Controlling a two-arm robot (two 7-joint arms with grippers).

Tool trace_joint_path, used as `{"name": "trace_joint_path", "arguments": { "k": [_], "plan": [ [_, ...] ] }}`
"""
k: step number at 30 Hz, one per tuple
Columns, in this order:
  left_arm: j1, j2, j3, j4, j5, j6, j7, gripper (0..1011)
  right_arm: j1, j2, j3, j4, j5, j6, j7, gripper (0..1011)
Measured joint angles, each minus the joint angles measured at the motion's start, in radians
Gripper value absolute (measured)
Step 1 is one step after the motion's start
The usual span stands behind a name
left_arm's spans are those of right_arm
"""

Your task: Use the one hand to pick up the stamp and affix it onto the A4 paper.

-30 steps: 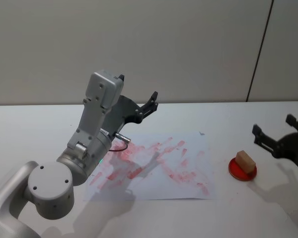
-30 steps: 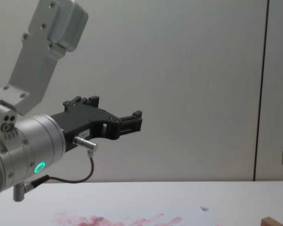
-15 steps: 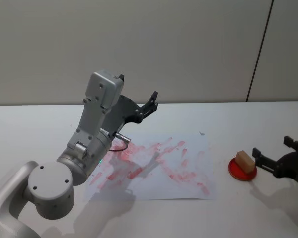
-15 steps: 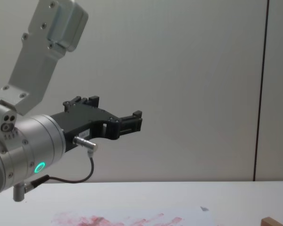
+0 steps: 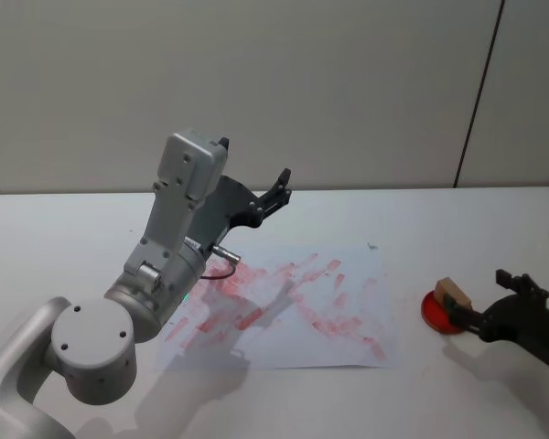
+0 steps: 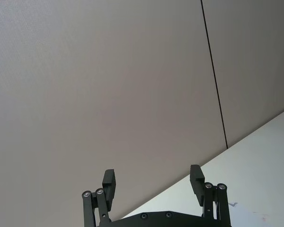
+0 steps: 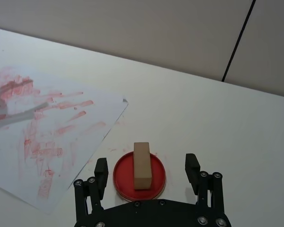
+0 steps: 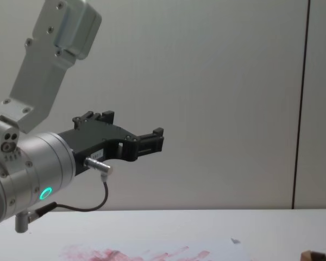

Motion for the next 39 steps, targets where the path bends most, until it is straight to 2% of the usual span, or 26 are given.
{"name": "trace_joint_path", "arguments": {
  "k": [17,20,24,25,27,30,34,36,39],
  "plan": [
    [0.000,0.000,0.000,0.000,0.000,0.000,0.000,1001,0.070,-0.047,-0.034,0.097,-0.081,0.038,0.026,994],
    [0.000,0.000,0.000,0.000,0.000,0.000,0.000,1001,0.077,-0.052,-0.037,0.108,-0.089,0.040,0.028,941],
    [0.000,0.000,0.000,0.000,0.000,0.000,0.000,1001,0.084,-0.057,-0.040,0.118,-0.098,0.043,0.030,817],
    [0.000,0.000,0.000,0.000,0.000,0.000,0.000,1001,0.087,-0.058,-0.041,0.121,-0.100,0.044,0.031,817],
    [0.000,0.000,0.000,0.000,0.000,0.000,0.000,1001,0.089,-0.060,-0.043,0.125,-0.104,0.045,0.032,729],
    [0.000,0.000,0.000,0.000,0.000,0.000,0.000,1001,0.092,-0.062,-0.044,0.129,-0.106,0.045,0.032,676],
    [0.000,0.000,0.000,0.000,0.000,0.000,0.000,1001,0.095,-0.064,-0.045,0.134,-0.111,0.047,0.033,507],
    [0.000,0.000,0.000,0.000,0.000,0.000,0.000,1001,0.096,-0.065,-0.046,0.136,-0.112,0.047,0.033,476],
    [0.000,0.000,0.000,0.000,0.000,0.000,0.000,1001,0.098,-0.066,-0.046,0.138,-0.113,0.047,0.034,364]
  ]
}}
